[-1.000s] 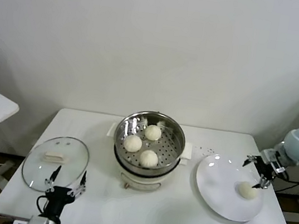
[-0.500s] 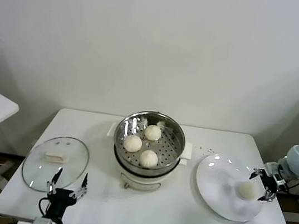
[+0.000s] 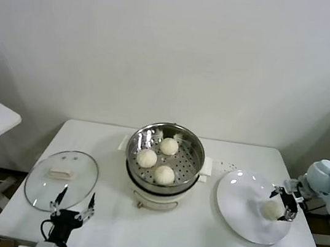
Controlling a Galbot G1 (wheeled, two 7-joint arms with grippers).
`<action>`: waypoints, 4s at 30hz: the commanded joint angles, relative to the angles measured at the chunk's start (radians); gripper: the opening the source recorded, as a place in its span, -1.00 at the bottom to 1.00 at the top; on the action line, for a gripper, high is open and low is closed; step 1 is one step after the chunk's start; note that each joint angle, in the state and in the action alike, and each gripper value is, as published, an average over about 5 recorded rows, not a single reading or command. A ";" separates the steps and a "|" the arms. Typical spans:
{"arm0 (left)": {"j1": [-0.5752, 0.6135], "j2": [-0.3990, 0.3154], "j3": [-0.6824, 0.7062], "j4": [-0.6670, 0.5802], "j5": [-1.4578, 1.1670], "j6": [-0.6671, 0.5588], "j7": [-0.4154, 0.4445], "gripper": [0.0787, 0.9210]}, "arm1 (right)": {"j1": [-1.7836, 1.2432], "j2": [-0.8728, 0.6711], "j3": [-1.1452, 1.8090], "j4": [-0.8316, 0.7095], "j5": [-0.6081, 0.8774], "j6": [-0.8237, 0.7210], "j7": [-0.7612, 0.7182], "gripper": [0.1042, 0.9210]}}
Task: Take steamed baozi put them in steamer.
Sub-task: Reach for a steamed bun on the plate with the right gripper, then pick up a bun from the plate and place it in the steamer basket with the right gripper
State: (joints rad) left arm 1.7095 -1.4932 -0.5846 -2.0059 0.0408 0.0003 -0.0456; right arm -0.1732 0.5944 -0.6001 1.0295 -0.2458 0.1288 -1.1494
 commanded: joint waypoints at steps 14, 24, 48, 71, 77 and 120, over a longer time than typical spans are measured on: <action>-0.001 -0.006 -0.002 0.007 -0.006 -0.002 -0.001 0.77 | 0.003 0.034 0.003 -0.063 -0.001 -0.012 -0.011 0.65; -0.002 -0.002 0.001 0.008 -0.008 -0.002 0.000 0.77 | 0.088 0.010 -0.093 -0.042 0.179 -0.077 -0.007 0.43; 0.006 0.001 0.051 -0.044 -0.038 -0.007 0.006 0.77 | 1.143 0.327 -1.207 0.078 1.352 -0.351 0.074 0.43; 0.015 0.024 0.036 -0.061 -0.091 -0.010 0.004 0.77 | 0.913 0.644 -1.188 0.020 1.370 -0.389 0.148 0.43; 0.014 0.026 0.039 -0.050 -0.093 -0.014 0.004 0.77 | 0.864 0.654 -1.188 -0.023 1.324 -0.388 0.147 0.43; -0.003 0.026 0.060 -0.036 -0.085 -0.011 0.005 0.77 | 0.813 0.629 -1.140 -0.056 1.182 -0.368 0.144 0.46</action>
State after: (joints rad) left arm 1.7059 -1.4654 -0.5252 -2.0415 -0.0455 -0.0106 -0.0409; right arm 0.6434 1.2267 -1.7432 0.9658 0.9446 -0.2411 -1.0136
